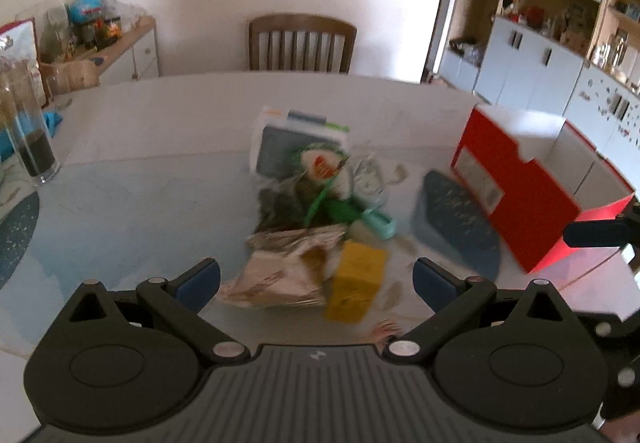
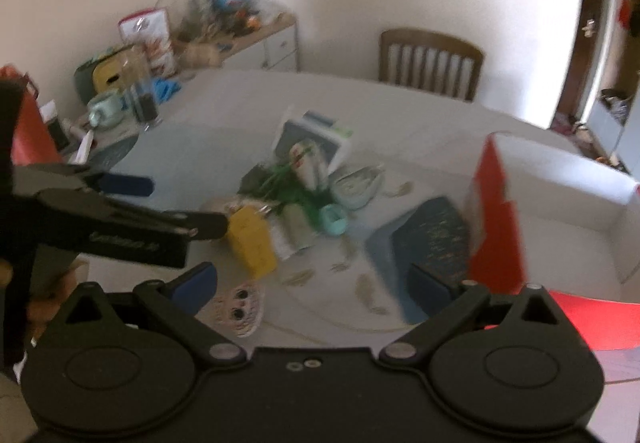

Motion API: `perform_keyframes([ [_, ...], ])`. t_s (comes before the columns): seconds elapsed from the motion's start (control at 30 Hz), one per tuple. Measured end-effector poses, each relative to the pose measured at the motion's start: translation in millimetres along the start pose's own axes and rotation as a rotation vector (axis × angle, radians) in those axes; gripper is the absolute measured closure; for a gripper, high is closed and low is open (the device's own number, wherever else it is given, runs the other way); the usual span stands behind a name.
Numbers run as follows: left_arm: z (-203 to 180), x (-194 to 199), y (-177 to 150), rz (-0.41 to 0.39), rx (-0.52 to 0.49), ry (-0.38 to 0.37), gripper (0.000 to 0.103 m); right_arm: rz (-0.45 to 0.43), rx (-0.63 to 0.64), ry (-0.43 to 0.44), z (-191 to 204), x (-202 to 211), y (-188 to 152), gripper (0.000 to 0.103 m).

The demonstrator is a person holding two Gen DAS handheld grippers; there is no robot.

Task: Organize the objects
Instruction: 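Move both tools toward the clutter beside the red box, then grasp the silver foil bag with the left tool while the right tool grasps the cartoon-face toy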

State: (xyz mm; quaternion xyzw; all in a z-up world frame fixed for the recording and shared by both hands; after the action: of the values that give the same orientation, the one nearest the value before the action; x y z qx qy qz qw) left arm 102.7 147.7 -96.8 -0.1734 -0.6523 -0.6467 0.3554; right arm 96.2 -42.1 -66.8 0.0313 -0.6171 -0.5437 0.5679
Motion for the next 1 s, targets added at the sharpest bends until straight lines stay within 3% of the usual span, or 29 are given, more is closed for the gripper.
perform_keyframes([
  [0.23,33.8,-28.8,8.9,0.024,-0.005,-0.002,0.0,0.082,0.017,0.068,13.6,-39.1,2.4,0.005],
  [0.53,31.6,-66.2,4.2,0.081,-0.085,-0.041,0.0,0.19,0.023,0.092,16.5,-83.8,-6.7,0.01],
  [0.9,31.7,-95.2,-1.3,0.172,-0.043,-0.133,0.001,0.286,0.032,0.11,24.0,-116.3,-15.8,0.032],
  [1.0,32.3,-95.2,-1.1,0.179,-0.027,-0.177,0.017,0.299,0.03,0.111,25.4,-119.3,-15.7,0.041],
])
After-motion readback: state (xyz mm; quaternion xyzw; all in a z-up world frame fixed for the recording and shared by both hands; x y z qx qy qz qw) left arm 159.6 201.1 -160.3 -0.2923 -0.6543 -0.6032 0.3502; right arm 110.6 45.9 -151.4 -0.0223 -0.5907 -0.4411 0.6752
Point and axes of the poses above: each gripper's, at about its wrist camera, not at the fingertips, and x roughly against the way its jaws point, z to its left, y to its top, the point moved 3 cm from there along -x, roughly the way its jaws point, and after that the axes turned 15 degrees about y, right-handed, at the moved point
